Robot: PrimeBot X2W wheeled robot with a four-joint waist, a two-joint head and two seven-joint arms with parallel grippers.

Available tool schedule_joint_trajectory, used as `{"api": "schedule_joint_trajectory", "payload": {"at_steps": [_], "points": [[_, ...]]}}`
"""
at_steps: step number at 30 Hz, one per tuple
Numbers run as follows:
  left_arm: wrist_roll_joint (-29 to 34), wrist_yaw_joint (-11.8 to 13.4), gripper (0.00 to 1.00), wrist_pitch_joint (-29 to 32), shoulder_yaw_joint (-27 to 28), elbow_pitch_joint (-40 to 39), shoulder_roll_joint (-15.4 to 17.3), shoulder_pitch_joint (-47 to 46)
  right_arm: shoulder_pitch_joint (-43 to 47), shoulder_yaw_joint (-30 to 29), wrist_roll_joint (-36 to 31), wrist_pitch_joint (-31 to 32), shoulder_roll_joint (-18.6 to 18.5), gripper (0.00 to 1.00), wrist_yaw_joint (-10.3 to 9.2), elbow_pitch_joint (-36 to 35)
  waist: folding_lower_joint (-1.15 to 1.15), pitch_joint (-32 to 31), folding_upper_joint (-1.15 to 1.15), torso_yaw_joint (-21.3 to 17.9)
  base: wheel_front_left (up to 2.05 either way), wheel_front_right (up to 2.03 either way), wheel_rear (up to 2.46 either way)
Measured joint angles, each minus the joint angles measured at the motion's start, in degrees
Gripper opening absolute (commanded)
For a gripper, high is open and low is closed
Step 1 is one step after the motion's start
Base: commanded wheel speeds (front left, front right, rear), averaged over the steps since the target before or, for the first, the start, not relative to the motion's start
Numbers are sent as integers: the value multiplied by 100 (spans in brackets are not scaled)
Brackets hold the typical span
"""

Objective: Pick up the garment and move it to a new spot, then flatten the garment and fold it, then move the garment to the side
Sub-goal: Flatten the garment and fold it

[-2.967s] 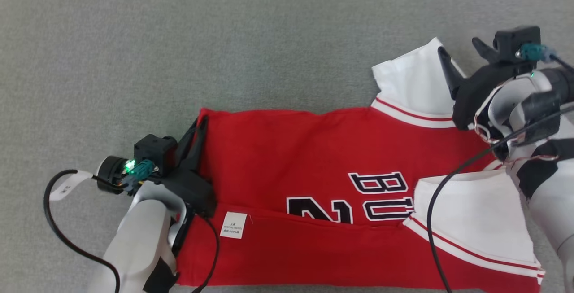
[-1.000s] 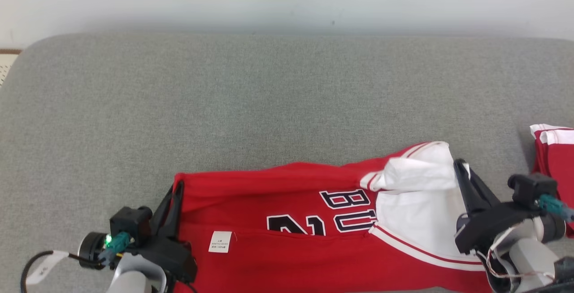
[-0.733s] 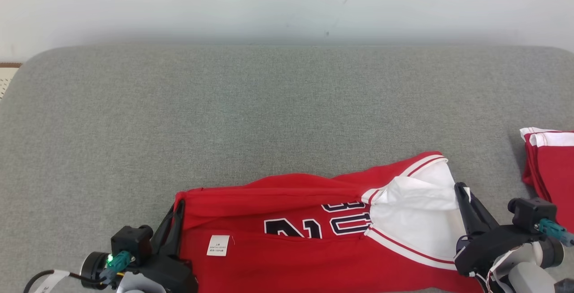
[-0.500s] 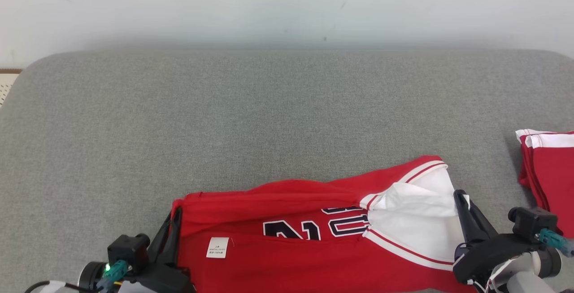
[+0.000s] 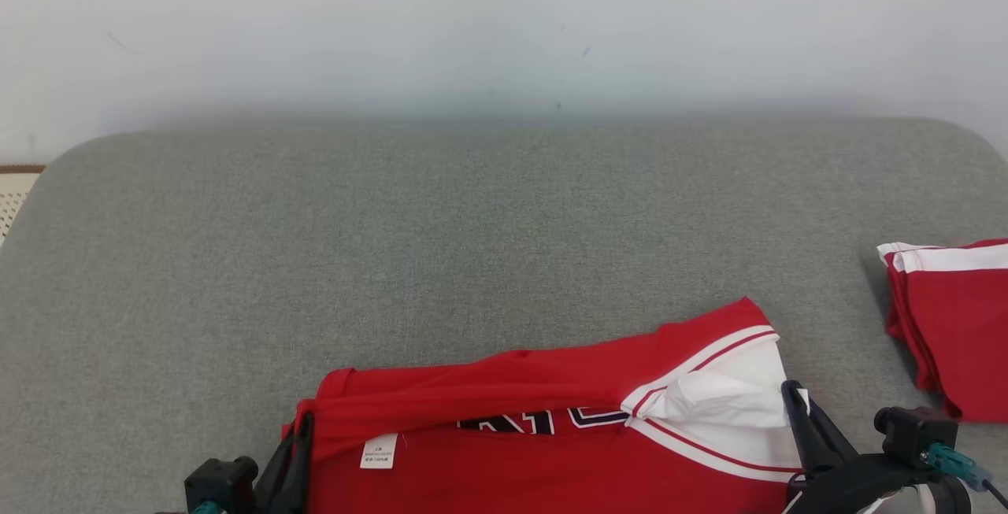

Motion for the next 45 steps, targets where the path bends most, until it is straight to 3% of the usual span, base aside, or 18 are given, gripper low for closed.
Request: {"api": "schedule_joint_trajectory", "payload": {"at_steps": [4, 6, 7, 9, 11, 19, 24, 33, 45], "points": [[-60, 0, 17, 1, 8, 107, -1, 101, 2, 25, 0, 0, -1, 0, 0, 112, 0, -83, 0, -72, 0, 0, 0], [-67, 1, 28, 0, 8, 120, 0, 101, 2, 54, -4, 0, -8, 0, 0, 140, 0, -90, 0, -83, 0, 0, 0], [-71, 20, 42, 0, 8, 135, 1, 101, 4, 75, -14, 0, -9, 0, 0, 156, 0, -93, 0, -91, 0, 0, 0], [-85, 53, 100, 0, 8, 182, -1, 116, 4, 92, -14, 0, -9, 1, 0, 172, 0, -96, 0, -94, 0, 0, 0], [-91, 113, 100, 0, 11, 238, -1, 175, 7, 53, 24, 0, -2, 100, 0, 227, 0, -97, 0, -90, 0, 0, 0], [-40, 515, 100, 0, 153, 20, 1, 555, 222, -688, -231, -1, 12, 100, 0, -80, 0, -143, 0, -29, 0, 0, 0], [-59, 628, 100, 0, 209, -158, 0, 790, 402, -987, -601, 0, 186, 100, 0, -185, 0, -191, 0, 24, 0, 0, 0], [-34, 627, 100, 0, 85, -375, 1, 812, 294, -947, -1070, 0, 415, 100, 0, 182, 1, -222, 0, 220, 0, 0, 0], [93, 576, 100, 0, -97, -568, -1, 777, -268, -1192, -1549, 0, 458, 100, 0, 1102, 1, 59, 0, 515, 0, 0, 0]]}}
